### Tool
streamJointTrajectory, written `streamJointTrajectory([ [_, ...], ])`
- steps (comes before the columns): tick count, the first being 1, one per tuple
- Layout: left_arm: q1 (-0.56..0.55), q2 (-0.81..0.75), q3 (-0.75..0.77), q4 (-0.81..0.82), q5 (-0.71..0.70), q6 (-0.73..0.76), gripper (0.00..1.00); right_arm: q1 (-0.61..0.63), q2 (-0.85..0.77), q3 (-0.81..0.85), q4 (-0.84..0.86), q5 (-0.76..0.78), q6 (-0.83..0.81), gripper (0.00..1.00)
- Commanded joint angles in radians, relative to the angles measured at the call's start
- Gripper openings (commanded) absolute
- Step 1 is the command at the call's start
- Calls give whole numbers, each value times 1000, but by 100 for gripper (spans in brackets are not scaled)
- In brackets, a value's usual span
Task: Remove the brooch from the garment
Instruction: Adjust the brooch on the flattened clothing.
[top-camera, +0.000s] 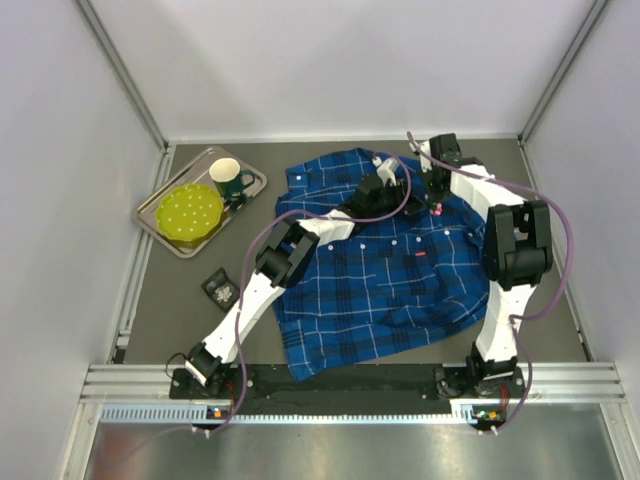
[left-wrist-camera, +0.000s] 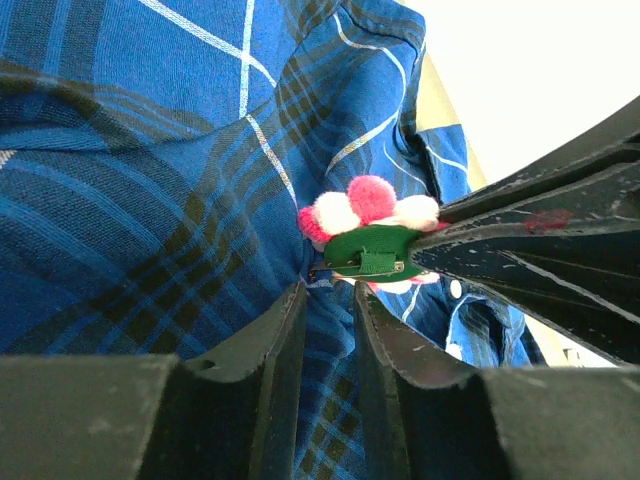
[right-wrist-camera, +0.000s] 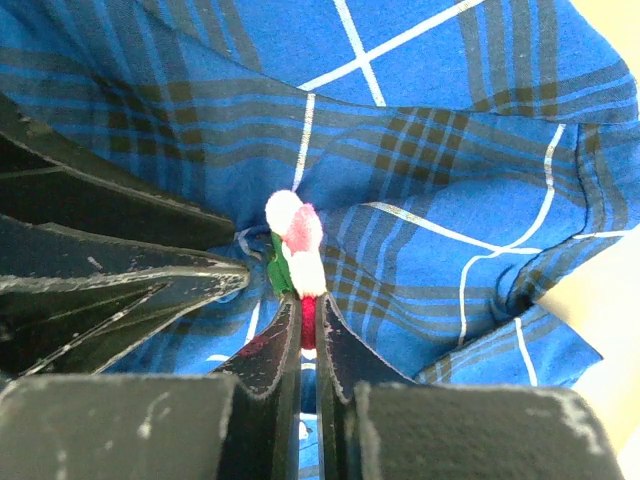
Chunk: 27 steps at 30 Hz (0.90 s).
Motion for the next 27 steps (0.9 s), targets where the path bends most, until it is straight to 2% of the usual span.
streamJointTrajectory([
  [1, -15, -26, -21, -47, 26, 2, 31, 18, 60, 52, -13, 43, -14, 0],
  [7, -14, -22, -21, -45, 27, -3, 31, 19, 102, 62, -15, 49, 12, 0],
  [17, -14, -25, -26, -44, 32, -6, 31, -33, 80, 61, 22, -109, 125, 0],
  [20, -14, -25, -26, -41, 34, -9, 31, -56, 51, 46, 31, -122, 158, 5],
  [24, -14, -25, -26, -41, 32, -11, 31, -68, 36, 38, 31, -135, 196, 18],
  [27, -14, -25, -27, -41, 34, -9, 31, -86, 17, 21, 36, -167, 239, 20],
])
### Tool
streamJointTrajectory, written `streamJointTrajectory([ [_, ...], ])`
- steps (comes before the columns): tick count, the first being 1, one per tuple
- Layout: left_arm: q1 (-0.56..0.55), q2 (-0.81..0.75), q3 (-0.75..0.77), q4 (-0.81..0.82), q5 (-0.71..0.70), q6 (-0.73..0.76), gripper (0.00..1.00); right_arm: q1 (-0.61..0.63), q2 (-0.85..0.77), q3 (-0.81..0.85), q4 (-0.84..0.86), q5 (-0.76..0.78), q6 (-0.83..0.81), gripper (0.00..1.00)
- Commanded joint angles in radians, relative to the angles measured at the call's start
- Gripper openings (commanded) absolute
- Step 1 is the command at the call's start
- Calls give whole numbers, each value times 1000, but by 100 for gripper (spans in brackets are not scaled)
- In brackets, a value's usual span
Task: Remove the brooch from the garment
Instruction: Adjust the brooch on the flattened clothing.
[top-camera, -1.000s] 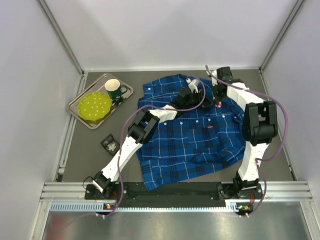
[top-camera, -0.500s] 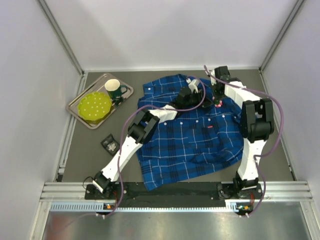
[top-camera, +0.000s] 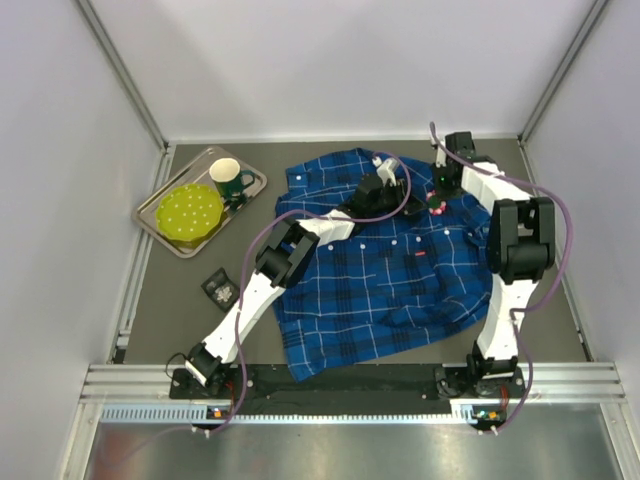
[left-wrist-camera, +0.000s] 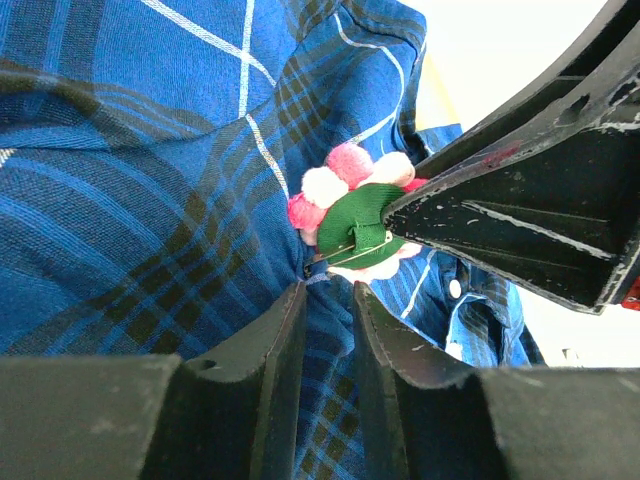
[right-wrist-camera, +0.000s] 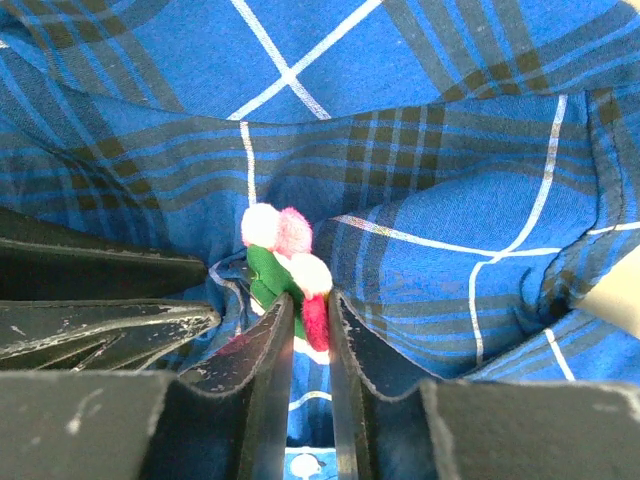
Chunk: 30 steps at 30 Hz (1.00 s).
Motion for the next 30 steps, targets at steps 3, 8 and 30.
streamJointTrajectory([
  [3, -14, -26, -25, -39, 35, -7, 31, -31, -62, -45, 38, -105, 133, 23],
  [8, -14, -25, -27, -39, 34, -7, 31, -66, -115, -102, 68, -153, 186, 24],
  [30, -15, -22, -27, -38, 37, -8, 31, -84, -227, -219, 128, -144, 219, 25],
])
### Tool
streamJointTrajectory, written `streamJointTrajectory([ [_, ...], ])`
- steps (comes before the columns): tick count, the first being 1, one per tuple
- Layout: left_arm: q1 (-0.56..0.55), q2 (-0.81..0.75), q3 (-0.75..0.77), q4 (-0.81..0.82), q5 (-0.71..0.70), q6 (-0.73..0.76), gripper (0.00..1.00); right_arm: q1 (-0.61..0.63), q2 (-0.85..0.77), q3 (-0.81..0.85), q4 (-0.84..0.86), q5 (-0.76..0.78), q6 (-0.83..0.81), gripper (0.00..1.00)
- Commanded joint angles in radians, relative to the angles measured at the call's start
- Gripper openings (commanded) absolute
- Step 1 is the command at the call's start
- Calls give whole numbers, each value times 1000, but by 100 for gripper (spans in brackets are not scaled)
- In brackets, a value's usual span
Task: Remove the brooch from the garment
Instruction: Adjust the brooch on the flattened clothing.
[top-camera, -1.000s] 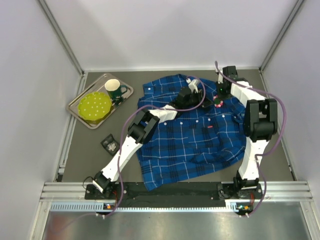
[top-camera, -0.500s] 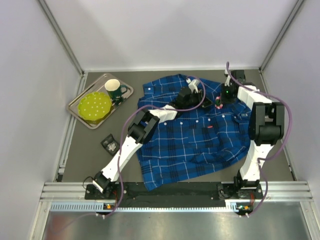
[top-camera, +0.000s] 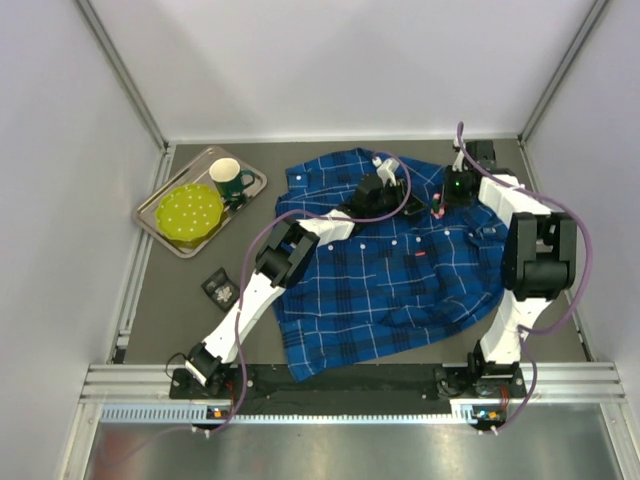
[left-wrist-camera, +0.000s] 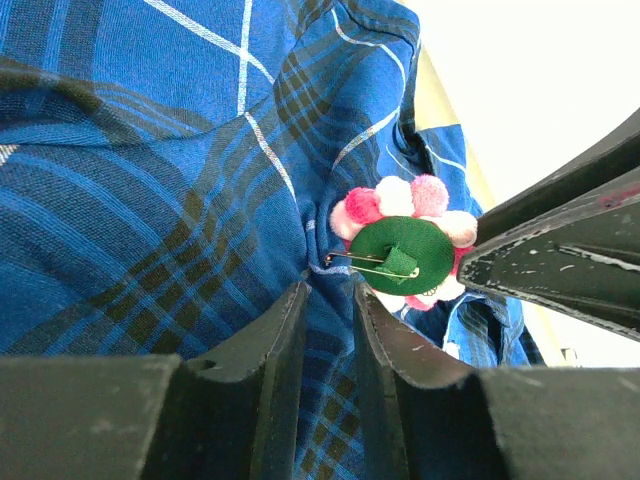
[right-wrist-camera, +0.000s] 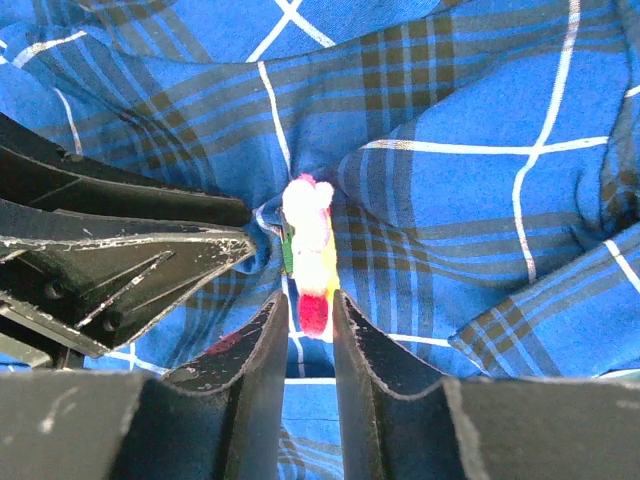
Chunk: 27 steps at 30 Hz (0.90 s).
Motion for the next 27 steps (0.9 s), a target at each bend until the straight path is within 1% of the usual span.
streamJointTrajectory([
  [1, -15, -22, -25, -40, 35, -7, 31, -5, -61, -9, 28, 30, 8, 25],
  [5, -15, -23, -24, -40, 34, -7, 31, -3, -46, 1, 28, 15, 8, 22],
  [8, -15, -23, -25, -42, 35, -5, 31, -3, -33, -2, 26, 52, 7, 25],
  [11, -15, -23, -24, -40, 35, -5, 31, -3, -26, -1, 28, 52, 1, 26],
  [13, -15, -23, -24, -40, 37, -7, 31, -3, -9, 2, 28, 40, -1, 22],
  [14, -14, -22, -24, -42, 38, -5, 31, -5, -1, 8, 31, 40, -2, 17],
  [16, -14, -22, -24, -43, 35, -4, 31, 1, 28, 17, 39, 40, -16, 11],
  [17, -14, -23, -24, -43, 35, -4, 31, 6, 36, 30, 36, 41, -24, 4],
  [18, -15, -23, -24, -43, 35, -4, 31, 12, 48, 37, 35, 46, -34, 1],
  [22, -14, -22, -24, -45, 35, -2, 31, 27, 70, 62, 35, 61, -44, 0],
  [27, -15, -20, -22, -45, 37, -4, 31, 27, 77, 93, 28, 43, -91, 0],
])
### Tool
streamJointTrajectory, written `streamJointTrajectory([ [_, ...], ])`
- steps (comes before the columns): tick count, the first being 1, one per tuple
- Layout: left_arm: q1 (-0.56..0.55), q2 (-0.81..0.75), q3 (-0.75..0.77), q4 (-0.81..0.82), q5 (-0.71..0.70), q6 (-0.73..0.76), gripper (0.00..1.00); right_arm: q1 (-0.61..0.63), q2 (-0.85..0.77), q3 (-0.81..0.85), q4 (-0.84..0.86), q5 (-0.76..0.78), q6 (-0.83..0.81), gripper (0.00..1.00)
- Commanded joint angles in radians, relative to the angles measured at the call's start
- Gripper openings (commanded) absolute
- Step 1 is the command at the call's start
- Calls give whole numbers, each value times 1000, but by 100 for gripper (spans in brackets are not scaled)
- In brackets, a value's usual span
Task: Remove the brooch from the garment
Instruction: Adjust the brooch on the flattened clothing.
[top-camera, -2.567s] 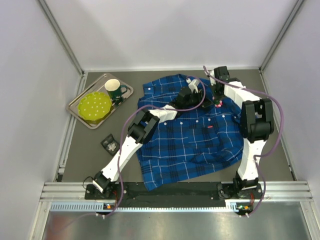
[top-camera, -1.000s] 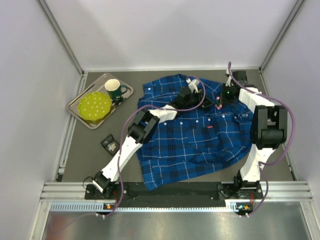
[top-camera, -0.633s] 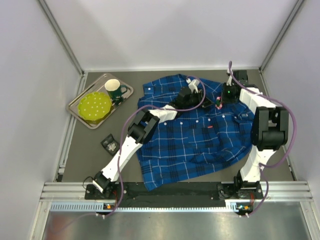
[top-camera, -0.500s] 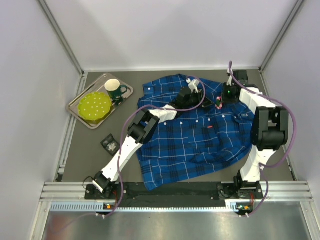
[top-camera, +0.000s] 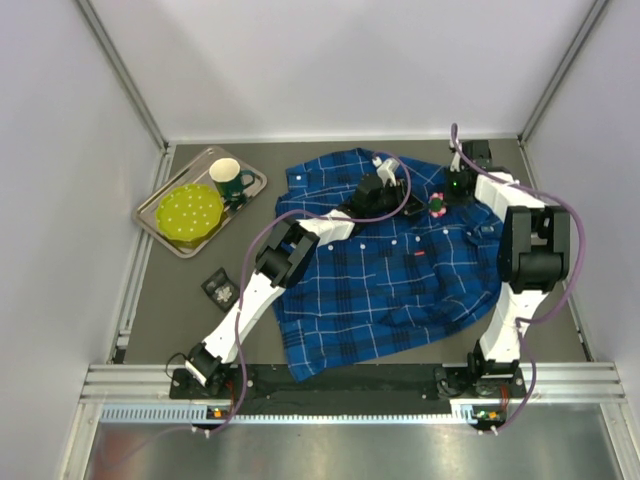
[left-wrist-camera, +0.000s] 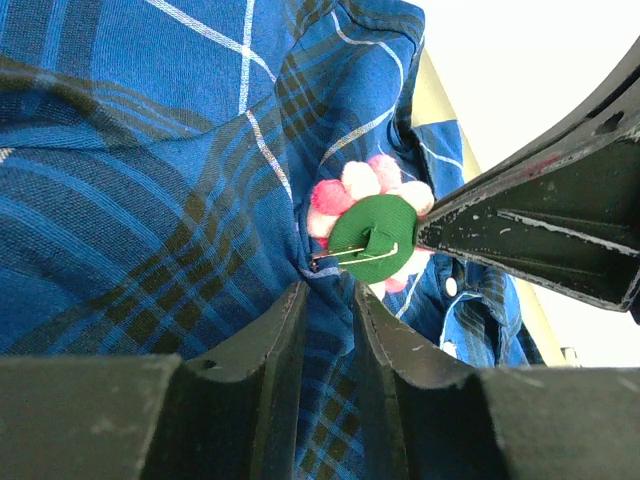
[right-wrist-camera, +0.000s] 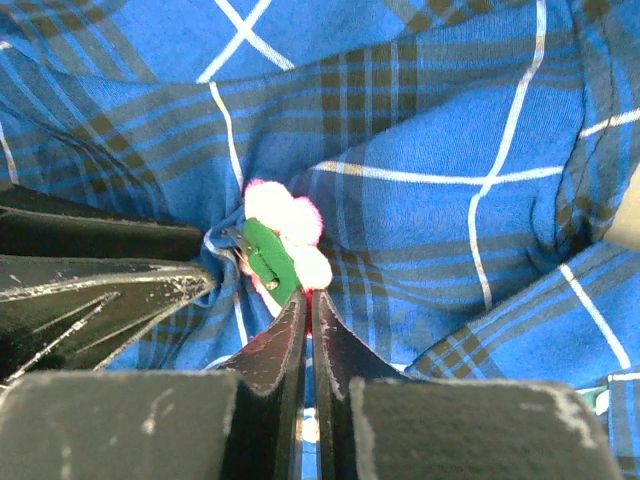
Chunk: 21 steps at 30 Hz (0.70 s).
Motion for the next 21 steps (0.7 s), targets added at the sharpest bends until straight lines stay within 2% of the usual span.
streamJointTrajectory([
  [1, -15, -20, -22, -45, 34, -4, 31, 18, 19, 74, 15, -34, -53, 0],
  [12, -15, -12, -10, -49, 33, -7, 31, 77, 96, 204, -105, -9, -229, 0],
  [21, -15, -12, -10, -52, 33, -6, 31, 107, 156, 208, -113, 31, -190, 0],
])
